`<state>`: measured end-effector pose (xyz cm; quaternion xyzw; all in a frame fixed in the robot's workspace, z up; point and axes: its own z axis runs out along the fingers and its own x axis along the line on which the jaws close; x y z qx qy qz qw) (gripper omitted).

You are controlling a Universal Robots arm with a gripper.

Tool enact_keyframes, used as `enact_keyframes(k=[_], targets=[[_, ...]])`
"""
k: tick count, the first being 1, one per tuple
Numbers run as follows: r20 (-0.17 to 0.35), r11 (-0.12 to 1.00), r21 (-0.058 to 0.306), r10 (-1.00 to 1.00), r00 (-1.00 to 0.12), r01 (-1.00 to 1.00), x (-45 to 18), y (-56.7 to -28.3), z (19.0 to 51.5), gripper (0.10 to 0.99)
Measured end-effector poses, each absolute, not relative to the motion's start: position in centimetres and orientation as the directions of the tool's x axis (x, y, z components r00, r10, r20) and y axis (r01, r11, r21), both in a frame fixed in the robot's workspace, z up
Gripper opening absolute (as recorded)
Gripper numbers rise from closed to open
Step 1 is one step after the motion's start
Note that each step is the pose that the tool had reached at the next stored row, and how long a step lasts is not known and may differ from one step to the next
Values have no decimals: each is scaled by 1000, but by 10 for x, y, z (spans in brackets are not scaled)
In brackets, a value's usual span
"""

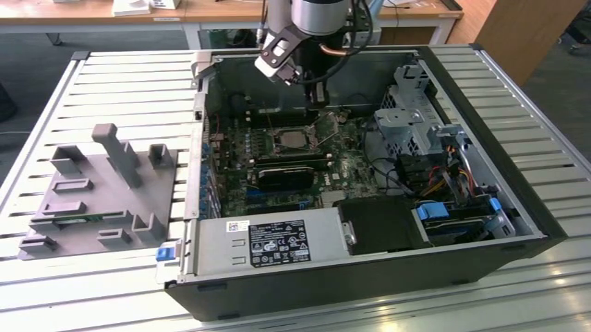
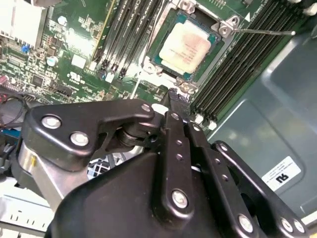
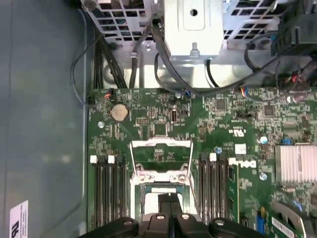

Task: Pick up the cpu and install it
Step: 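Close the cpu cover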

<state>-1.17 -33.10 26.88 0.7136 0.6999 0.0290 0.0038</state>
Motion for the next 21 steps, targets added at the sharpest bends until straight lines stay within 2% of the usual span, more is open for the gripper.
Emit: enact_keyframes(k=[21], targets=[[36,-9,40,999,7,999,9,-331,264,106]])
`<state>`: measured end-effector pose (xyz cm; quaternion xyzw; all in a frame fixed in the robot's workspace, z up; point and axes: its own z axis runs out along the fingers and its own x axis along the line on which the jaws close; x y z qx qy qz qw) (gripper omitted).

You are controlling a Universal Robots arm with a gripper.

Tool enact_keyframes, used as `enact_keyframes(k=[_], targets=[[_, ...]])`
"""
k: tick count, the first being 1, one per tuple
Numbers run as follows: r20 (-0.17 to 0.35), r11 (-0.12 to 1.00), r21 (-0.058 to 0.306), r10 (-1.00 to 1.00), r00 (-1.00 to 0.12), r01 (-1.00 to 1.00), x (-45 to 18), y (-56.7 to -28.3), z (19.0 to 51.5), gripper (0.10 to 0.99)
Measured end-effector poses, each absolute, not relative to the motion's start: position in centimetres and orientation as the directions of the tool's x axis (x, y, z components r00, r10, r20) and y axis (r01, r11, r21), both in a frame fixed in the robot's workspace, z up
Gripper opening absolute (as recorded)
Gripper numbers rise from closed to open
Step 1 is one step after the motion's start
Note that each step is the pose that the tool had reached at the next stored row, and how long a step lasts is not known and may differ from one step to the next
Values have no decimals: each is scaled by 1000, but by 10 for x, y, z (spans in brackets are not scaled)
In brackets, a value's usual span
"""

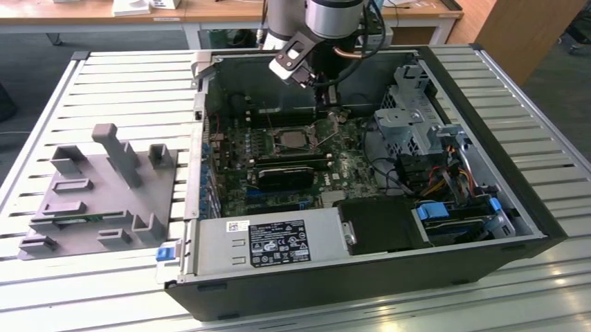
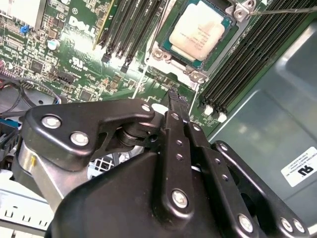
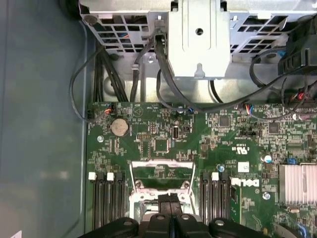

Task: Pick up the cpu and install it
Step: 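Close the cpu cover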

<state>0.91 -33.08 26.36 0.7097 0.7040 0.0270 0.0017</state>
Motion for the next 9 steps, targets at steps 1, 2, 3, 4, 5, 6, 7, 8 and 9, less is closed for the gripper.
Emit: enact_keyframes(k=[1,2,3,4,5,6,7,8,9], targets=[[36,-9,40,999,7,999,10,-331,264,106],[36,-9,40,999,7,999,11,-331,263,106],[36,-9,40,999,8,999,11,-331,263,106],[36,-9,40,999,7,999,13,-331,263,106],[36,-9,40,999,7,999,14,-330,262,106],[36,-9,40,999,7,999,16,-330,262,106],[35,-8,40,999,7,999,17,-330,262,106],[35,-8,40,999,7,999,18,-329,261,106],[35,-8,40,999,7,999,19,-329,261,106]])
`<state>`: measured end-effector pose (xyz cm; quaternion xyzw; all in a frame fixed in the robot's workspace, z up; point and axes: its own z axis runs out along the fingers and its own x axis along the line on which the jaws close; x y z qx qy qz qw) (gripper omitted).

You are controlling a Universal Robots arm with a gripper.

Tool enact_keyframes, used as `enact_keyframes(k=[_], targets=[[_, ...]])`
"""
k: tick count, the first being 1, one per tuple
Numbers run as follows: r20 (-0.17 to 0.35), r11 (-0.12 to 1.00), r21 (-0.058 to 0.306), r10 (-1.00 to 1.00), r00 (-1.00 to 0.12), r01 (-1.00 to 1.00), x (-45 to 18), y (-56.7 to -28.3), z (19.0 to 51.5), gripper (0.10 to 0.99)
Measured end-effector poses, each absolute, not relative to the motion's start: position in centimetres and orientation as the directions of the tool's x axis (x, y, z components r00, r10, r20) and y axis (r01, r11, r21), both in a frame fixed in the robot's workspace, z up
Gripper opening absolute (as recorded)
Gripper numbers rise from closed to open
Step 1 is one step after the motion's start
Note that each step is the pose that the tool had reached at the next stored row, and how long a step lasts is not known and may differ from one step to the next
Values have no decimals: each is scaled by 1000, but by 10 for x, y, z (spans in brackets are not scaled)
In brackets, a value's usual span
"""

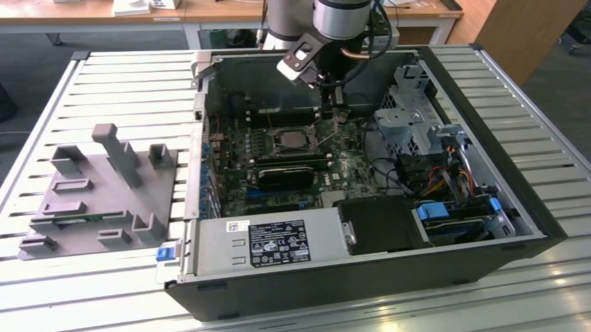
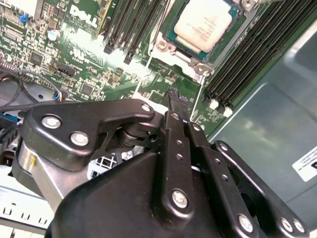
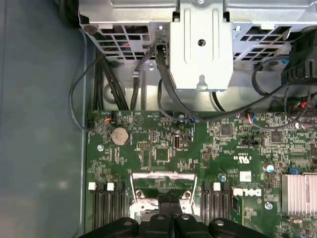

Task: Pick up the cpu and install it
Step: 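Close the cpu cover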

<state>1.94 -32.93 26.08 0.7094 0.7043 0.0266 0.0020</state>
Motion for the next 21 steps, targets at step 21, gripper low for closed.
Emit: enact_keyframes(k=[21], targets=[[35,-8,40,999,6,999,31,-326,256,106]])
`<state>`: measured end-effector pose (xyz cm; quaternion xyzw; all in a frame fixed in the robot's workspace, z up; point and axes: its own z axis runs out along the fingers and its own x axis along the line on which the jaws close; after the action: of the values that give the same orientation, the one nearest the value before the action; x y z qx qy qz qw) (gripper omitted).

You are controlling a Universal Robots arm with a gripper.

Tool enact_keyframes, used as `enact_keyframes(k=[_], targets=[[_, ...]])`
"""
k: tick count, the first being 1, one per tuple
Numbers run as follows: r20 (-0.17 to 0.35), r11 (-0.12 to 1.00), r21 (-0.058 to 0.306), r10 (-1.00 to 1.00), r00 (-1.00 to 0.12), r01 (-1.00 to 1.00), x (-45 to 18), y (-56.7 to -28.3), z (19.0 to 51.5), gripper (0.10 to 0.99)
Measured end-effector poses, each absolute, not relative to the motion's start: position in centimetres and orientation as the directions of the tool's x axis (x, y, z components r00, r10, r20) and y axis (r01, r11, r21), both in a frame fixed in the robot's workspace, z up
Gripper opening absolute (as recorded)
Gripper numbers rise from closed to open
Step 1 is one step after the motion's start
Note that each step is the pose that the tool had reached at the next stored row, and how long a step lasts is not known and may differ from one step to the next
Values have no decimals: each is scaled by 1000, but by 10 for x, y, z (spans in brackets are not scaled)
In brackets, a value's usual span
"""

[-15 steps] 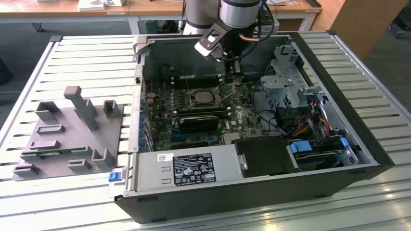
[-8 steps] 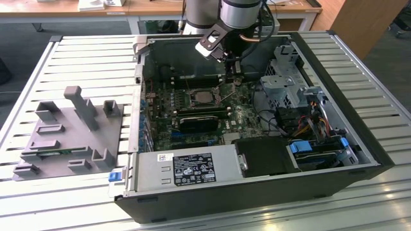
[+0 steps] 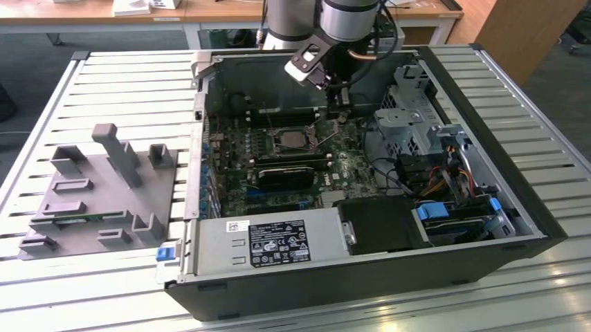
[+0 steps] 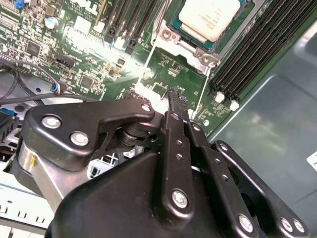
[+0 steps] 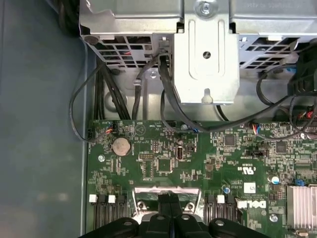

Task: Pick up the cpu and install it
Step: 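Close the cpu cover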

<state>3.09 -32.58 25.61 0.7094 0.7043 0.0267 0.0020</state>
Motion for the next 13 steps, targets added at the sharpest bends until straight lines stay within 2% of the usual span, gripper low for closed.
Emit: enact_keyframes(k=[13], targets=[[35,-8,40,999,6,999,50,-321,254,106]])
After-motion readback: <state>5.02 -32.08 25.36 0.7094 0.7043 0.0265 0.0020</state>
